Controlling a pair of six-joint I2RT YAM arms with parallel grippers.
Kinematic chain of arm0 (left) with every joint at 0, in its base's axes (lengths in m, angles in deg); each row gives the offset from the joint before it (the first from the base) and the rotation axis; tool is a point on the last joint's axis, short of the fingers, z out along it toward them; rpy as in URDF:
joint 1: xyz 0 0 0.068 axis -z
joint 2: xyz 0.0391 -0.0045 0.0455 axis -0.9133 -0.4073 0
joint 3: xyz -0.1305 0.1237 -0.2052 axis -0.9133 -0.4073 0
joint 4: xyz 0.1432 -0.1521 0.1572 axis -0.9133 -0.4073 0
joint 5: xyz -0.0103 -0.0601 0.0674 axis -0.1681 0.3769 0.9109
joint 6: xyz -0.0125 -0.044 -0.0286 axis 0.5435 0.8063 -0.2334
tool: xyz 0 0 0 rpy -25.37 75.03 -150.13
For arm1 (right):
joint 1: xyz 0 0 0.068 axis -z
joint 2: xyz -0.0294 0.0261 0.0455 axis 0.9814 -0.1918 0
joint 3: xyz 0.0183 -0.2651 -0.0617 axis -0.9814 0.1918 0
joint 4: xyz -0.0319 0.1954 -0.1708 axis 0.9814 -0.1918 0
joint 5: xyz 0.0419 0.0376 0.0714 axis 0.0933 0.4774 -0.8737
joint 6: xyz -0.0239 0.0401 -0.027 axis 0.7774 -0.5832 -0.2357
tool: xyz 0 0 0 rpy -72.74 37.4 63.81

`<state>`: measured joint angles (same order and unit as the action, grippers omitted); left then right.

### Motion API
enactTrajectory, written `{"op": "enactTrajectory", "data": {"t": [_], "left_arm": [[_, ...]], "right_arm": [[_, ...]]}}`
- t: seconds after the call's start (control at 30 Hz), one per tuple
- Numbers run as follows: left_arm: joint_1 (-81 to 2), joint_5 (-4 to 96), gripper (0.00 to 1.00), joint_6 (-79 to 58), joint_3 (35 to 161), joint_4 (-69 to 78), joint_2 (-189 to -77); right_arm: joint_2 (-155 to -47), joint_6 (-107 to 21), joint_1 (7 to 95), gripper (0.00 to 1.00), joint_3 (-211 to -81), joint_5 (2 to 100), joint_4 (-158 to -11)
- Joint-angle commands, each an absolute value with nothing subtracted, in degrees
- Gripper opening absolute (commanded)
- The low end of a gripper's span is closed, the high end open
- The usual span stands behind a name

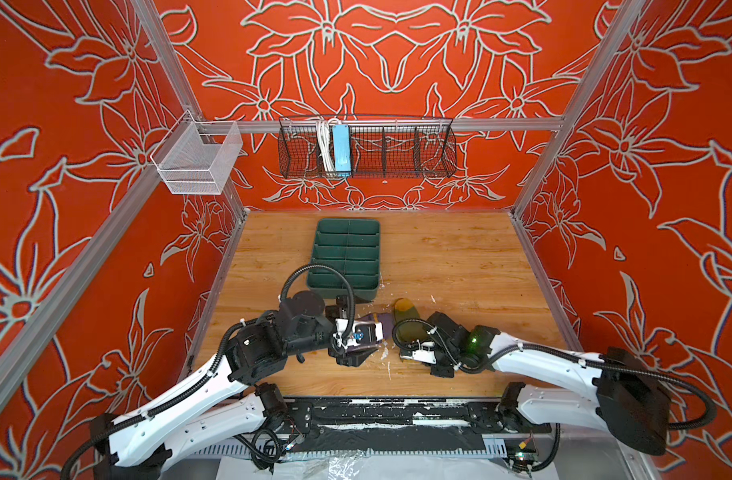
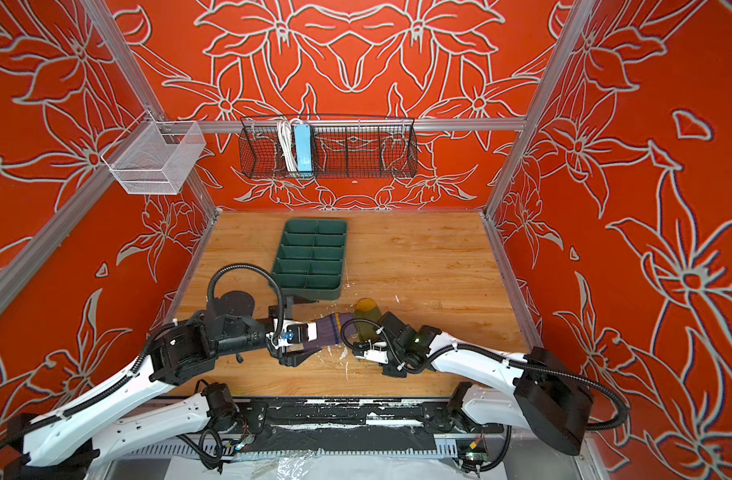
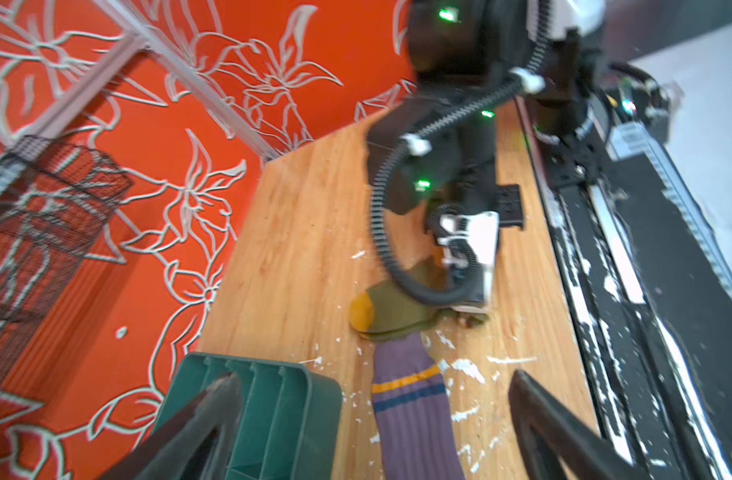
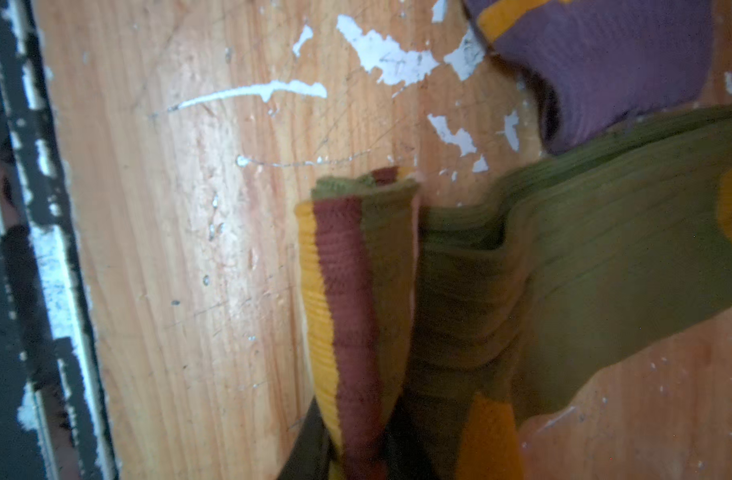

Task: Roll the socks

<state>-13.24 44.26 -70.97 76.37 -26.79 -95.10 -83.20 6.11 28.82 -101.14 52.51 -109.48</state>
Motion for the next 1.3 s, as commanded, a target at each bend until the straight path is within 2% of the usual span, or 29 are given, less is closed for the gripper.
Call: {"op": "enactTrajectory", "data": {"t": [0.0,0.27,0.53,0.7,0.97,1.17,1.27], "left_arm": [[-8.98,48.54,1.0,-74.91,74.36,-27.14,-94.55],[9.44,63.01,1.0,-78.93,67.54,-22.7,-98.99],[22.6,71.69,0.99,-72.87,61.99,-14.13,-109.02],[23.91,79.14,0.97,-62.11,61.14,-7.83,-117.73],[23.58,93.47,0.96,-64.82,58.52,2.98,-131.16],[19.34,95.64,0.85,-59.87,64.81,3.34,-137.75],[17.26,98.67,0.79,-62.2,64.49,9.21,-139.83]], "right_arm": [[-86.29,3.72,29.36,0.0,-101.57,50.47,-110.59],[-93.14,3.8,31.54,0.0,-105.86,49.06,-113.65],[-94.23,5.28,31.53,0.0,-106.45,47.15,-116.36],[-95.25,5.41,31.53,0.0,-107.3,47.04,-117.31],[-94.22,5.25,31.55,0.0,-107.54,46.21,-117.39],[-92.06,5.92,31.57,0.0,-106.44,45.75,-117.75],[-91.7,6.46,31.52,0.0,-106.13,44.86,-118.01]]}}
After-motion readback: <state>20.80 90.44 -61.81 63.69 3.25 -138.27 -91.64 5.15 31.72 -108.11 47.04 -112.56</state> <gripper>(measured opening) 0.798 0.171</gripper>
